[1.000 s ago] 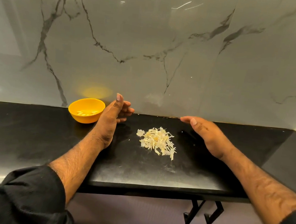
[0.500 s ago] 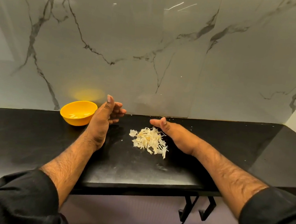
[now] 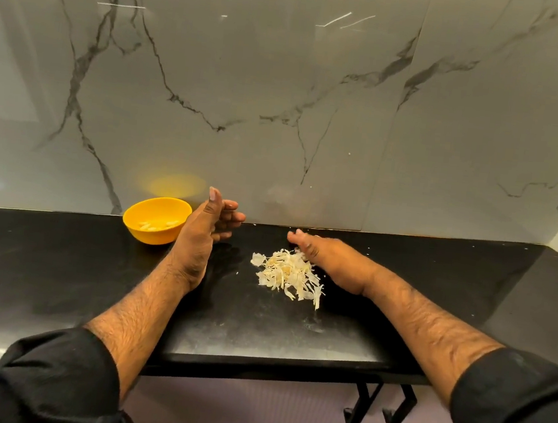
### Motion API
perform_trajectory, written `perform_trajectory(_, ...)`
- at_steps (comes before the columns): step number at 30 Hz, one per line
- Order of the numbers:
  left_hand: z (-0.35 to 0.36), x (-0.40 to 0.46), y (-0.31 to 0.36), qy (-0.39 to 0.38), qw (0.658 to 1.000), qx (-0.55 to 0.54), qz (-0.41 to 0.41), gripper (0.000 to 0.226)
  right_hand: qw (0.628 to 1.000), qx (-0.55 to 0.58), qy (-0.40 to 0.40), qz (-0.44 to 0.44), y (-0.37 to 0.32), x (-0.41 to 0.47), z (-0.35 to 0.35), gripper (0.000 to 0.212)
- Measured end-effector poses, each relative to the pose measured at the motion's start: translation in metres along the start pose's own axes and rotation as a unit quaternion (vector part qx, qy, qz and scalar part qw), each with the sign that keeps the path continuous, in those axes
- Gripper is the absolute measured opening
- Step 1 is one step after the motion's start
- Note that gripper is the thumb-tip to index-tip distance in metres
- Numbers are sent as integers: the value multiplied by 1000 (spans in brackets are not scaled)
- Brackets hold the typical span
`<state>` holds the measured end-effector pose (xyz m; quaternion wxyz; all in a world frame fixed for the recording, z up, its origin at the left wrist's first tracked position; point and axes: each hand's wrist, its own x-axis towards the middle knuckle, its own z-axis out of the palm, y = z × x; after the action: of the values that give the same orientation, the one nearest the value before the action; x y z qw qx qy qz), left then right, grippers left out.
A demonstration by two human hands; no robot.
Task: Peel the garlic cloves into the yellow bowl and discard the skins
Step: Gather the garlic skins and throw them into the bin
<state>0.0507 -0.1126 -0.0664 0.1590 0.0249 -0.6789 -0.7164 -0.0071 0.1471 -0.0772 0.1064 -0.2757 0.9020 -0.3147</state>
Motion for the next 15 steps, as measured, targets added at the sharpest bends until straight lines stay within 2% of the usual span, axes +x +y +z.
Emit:
perform_trajectory(2, -1, -1, 2, 4, 1000, -4, -1, 81, 989, 127, 69, -16, 5, 1, -4, 97)
perform_trajectory(3, 0, -1, 3, 6, 1000, -6, -2, 80, 988, 126, 91, -8, 6, 2, -5, 96)
perform_trajectory(4, -1, -2, 4, 9, 1000, -9, -4, 80, 993, 88, 83, 8, 3, 5, -5, 95)
perform_trajectory(6, -1, -2, 5, 10, 1000, -12, -7, 81, 999, 24, 3, 21, -6, 10, -5, 95)
perform_trajectory(8, 0, -1, 6, 11, 1000, -17, -10, 82, 994, 101, -44, -6, -13, 18, -10, 100)
perform_trajectory(10, 0, 0, 5, 17, 999, -24, -12, 83, 983, 176, -35, -25, -18, 31, -16, 101)
perform_trajectory(12, -1, 1, 3, 21, 1000, -19, -7, 81, 989, 141, -31, -28, -24, 46, -13, 101)
perform_trajectory(15, 0, 3, -1, 33, 999, -9, 6, 73, 995, 52, -83, -33, -26, 60, -2, 99)
